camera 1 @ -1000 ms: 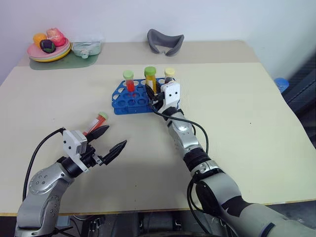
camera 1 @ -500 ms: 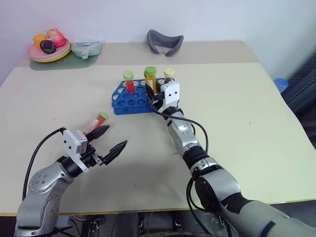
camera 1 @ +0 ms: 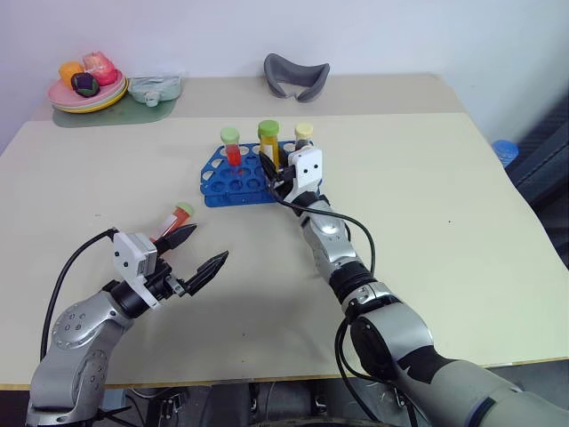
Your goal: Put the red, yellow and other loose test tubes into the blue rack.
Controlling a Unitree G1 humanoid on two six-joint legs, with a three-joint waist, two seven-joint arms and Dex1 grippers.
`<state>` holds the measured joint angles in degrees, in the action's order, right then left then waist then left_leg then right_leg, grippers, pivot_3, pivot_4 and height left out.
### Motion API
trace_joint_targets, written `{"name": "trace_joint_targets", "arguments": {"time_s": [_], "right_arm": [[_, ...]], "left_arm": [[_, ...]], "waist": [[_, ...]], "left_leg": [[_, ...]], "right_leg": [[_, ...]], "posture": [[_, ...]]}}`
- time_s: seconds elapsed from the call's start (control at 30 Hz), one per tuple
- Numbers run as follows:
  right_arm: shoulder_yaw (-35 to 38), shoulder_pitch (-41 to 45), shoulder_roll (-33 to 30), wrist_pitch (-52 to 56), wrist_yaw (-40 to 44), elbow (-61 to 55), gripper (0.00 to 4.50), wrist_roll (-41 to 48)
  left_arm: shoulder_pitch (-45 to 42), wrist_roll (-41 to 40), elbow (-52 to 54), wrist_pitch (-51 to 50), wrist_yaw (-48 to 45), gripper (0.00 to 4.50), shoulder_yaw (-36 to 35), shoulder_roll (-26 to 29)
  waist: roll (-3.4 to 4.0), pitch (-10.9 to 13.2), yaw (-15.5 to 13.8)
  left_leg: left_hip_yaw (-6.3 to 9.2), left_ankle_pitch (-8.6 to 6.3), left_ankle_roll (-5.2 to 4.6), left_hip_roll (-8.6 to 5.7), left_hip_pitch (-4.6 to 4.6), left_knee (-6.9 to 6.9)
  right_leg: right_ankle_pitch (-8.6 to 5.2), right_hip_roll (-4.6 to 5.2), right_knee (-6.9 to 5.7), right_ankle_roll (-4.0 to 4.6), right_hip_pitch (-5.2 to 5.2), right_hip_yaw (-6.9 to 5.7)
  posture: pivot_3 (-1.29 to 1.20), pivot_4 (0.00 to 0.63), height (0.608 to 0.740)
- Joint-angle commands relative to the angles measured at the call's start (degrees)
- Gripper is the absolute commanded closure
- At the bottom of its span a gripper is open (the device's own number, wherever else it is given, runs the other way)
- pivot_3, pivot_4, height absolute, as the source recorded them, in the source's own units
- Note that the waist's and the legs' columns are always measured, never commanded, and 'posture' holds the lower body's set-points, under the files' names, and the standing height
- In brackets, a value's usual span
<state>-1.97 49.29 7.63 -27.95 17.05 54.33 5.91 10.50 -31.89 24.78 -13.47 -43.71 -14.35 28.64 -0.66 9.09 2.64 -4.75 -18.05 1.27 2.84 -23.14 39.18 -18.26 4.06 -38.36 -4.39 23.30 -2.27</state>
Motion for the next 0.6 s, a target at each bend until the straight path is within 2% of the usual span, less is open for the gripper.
{"name": "trace_joint_targets", "arguments": {"time_s": [0.03, 0.37, 0.53, 0.6], "right_arm": [[-0.51, -0.58, 4.18, 0.45, 1.05, -0.23, 3.57, 0.32], [0.0, 0.13, 4.01, 0.1, -0.84, 1.32, 3.57, 0.05], [0.64, 0.02, 3.81, 0.43, 1.53, 0.98, 3.57, 1.43], [0.79, -0.32, 3.95, 0.19, 2.63, 0.16, 2.6, 2.06]], "left_arm": [[-0.21, -0.72, 1.87, 0.09, 0.1, 0.0, -0.25, 0.59], [-0.34, -0.74, 2.23, -0.17, 0.54, 0.0, -0.25, 0.63], [-0.47, -0.8, 2.48, -0.53, 0.65, 0.0, -0.27, 0.69], [-0.49, -0.83, 2.57, -0.68, 0.65, 0.0, -0.33, 0.73]], "waist": [[0.0, 0.0, 0.0], [0.0, 0.0, -0.04], [0.0, 0.0, -0.05], [0.0, 0.0, -0.04]], "left_leg": [[0.0, 0.0, 0.0, 0.0, 0.0, 0.0], [0.0, 0.0, 0.0, 0.0, 0.0, 0.0], [0.0, 0.0, 0.0, 0.0, 0.0, 0.0], [0.0, 0.0, 0.0, 0.0, 0.0, 0.0]], "right_leg": [[0.0, 0.0, 0.0, 0.0, 0.0, 0.0], [0.0, 0.0, 0.0, 0.0, 0.0, 0.0], [0.0, 0.0, 0.0, 0.0, 0.0, 0.0], [0.0, 0.0, 0.0, 0.0, 0.0, 0.0]], "posture": [[0.0, 0.15, 0.735], [0.0, 0.15, 0.735], [0.0, 0.15, 0.735], [0.0, 0.15, 0.735]]}}
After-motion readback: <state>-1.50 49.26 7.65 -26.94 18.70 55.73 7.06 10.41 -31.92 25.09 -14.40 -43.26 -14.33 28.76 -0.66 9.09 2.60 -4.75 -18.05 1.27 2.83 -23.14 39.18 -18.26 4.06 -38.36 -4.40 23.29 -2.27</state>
